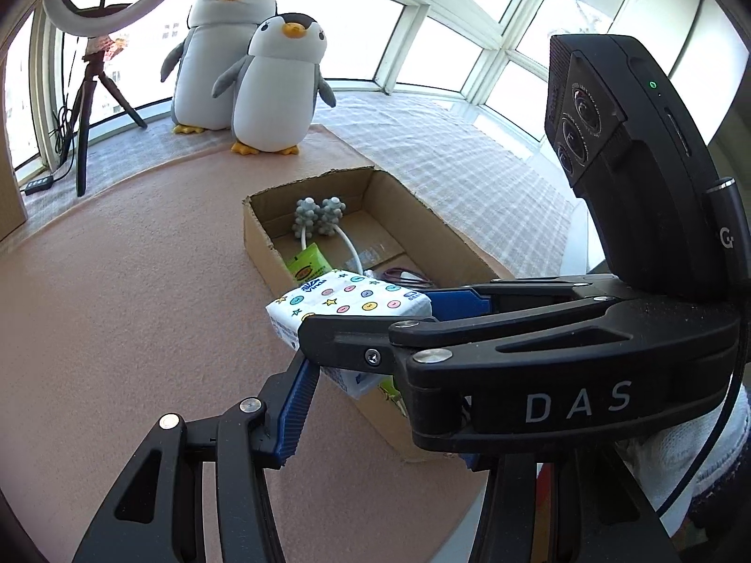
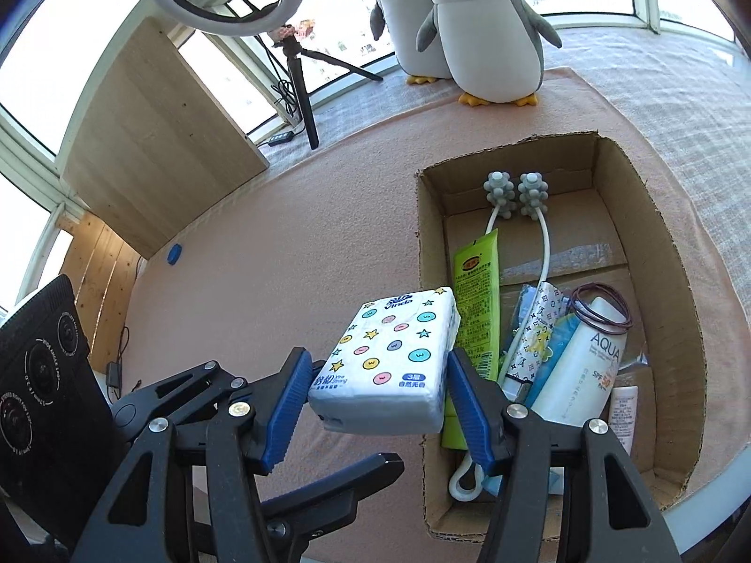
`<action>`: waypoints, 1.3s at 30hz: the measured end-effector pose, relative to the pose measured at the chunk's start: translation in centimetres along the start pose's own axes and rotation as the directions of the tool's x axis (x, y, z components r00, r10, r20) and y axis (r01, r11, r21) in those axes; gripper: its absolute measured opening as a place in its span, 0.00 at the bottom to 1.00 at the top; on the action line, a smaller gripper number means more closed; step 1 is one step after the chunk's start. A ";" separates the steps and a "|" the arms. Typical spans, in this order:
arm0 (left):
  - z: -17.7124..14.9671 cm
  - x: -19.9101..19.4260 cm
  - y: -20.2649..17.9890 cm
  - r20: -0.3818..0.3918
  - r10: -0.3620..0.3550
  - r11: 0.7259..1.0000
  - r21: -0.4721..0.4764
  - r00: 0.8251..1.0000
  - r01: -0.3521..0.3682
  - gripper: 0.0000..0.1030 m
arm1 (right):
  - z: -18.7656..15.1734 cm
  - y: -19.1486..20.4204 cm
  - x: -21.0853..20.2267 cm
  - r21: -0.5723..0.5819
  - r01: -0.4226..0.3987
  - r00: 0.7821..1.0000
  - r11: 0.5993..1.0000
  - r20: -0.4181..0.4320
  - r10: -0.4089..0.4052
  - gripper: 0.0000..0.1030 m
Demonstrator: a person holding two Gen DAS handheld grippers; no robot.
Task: Organize objects
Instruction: 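Carry the tissue pack with the right tool into the box and open, then move the left tool to the blue round tin and close on it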
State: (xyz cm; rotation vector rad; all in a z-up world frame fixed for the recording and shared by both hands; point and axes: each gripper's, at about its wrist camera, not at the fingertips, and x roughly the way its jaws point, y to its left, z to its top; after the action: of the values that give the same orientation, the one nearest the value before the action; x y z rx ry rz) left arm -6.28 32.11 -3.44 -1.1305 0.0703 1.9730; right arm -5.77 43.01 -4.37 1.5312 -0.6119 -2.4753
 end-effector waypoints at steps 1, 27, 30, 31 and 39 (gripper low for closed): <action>0.1 0.4 -0.4 -0.005 -0.007 1.000 0.007 1.000 0.007 0.52 | -0.1 -0.5 -0.2 0.010 0.004 1.000 1.000 0.002 -0.004 0.54; -0.5 0.2 -0.6 -0.010 0.005 1.000 0.000 1.000 -0.005 0.56 | -0.6 -2.7 -2.6 0.035 0.123 0.991 0.992 0.055 -0.125 0.59; -1.1 -1.3 1.8 -0.004 0.039 0.998 -0.040 0.999 -0.039 0.58 | -0.7 -1.1 -2.3 0.008 0.122 0.990 0.992 0.063 -0.123 0.60; -1.3 -1.8 2.7 -0.006 0.049 0.997 -0.057 0.999 -0.049 0.59 | -0.8 -0.5 -2.2 -0.001 0.122 0.991 0.993 0.063 -0.121 0.61; -3.7 -8.0 11.4 0.023 0.181 0.968 -0.182 0.983 -0.174 0.59 | -2.1 4.2 -0.1 -0.064 0.107 0.994 0.992 0.043 -0.105 0.62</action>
State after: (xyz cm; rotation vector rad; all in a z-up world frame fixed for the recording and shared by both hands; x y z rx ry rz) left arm -9.62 18.13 -3.54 -1.2366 -0.0289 2.1955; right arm -4.17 38.72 -3.29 1.5319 -0.4613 -2.5819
